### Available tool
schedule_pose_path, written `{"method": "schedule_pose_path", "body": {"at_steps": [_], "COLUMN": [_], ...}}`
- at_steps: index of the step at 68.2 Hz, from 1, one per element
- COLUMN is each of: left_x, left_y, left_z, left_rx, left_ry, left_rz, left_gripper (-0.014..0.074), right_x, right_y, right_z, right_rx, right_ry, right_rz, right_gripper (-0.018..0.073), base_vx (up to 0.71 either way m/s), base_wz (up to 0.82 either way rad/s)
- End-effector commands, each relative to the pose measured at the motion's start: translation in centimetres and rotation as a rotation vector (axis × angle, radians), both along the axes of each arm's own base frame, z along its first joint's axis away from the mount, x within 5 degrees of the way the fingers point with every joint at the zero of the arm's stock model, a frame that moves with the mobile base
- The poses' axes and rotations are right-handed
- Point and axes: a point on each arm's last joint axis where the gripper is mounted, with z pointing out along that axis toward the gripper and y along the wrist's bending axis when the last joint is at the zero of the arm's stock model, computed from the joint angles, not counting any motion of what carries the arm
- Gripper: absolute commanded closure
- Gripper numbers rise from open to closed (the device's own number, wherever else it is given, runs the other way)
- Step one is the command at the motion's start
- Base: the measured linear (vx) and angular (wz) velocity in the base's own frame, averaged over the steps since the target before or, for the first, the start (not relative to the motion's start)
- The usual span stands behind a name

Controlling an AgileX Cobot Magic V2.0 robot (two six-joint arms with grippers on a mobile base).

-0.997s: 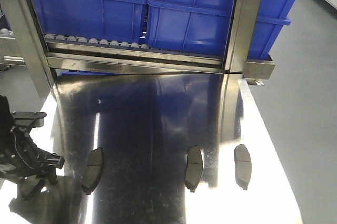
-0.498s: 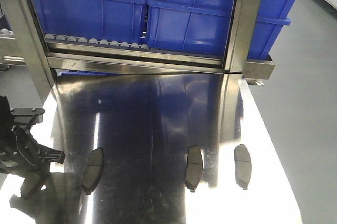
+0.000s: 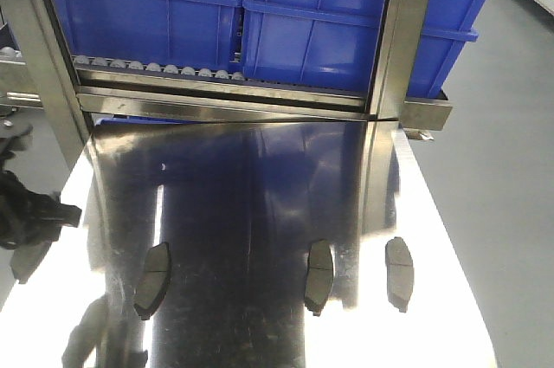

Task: Move and align brake pads A on conveyor
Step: 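Lift the grasped brake pad off the table with the left gripper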

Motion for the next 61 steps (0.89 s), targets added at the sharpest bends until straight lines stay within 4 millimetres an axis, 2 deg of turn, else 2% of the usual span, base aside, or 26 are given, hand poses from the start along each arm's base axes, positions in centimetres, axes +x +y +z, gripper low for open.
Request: {"method": "schedule_pose_path", "body": {"at_steps": [1, 9, 20, 36, 48, 61], "left_x": [-2.0, -5.2, -10.5, -16.6, -19.4, -20.7], "left_y": [0.0, 0.2, 0.6, 1.0, 1.1, 1.2], "left_z": [3.9, 5.4, 6.0, 5.8, 4.3, 3.9], "left_rx": [-0.017, -0.022, -0.031, -0.046, -0.051, -0.055], "left_ry": [-0.219, -0.371, -0.519, -0.741, -0.828, -0.882], "left_rz": [0.0, 0.003, 0.006, 0.011, 0.012, 0.012], "left_gripper": [0.0604, 0.0604, 0.0603, 0.0603, 0.0603, 0.0603], "right_x": [0.0, 0.0, 0.0, 0.0, 0.0, 0.0], "right_y": [0.1, 0.1, 0.1, 0.1, 0.1, 0.1], "right_z": [0.3, 0.3, 0.3, 0.3, 0.3, 0.3], "right_rx": [-0.007, -0.007, -0.007, -0.007, -0.007, -0.007], "right_ry": [-0.075, -0.075, -0.075, -0.075, -0.075, -0.075], "right_rz": [0.011, 0.011, 0.011, 0.011, 0.011, 0.011], "right_gripper": [0.0571, 0.0571, 0.0571, 0.0571, 0.0571, 0.0571], "base_vx": [0.0, 0.0, 0.0, 0.0, 0.0, 0.0], "base_wz": [0.0, 0.0, 0.0, 0.0, 0.0, 0.0]}}
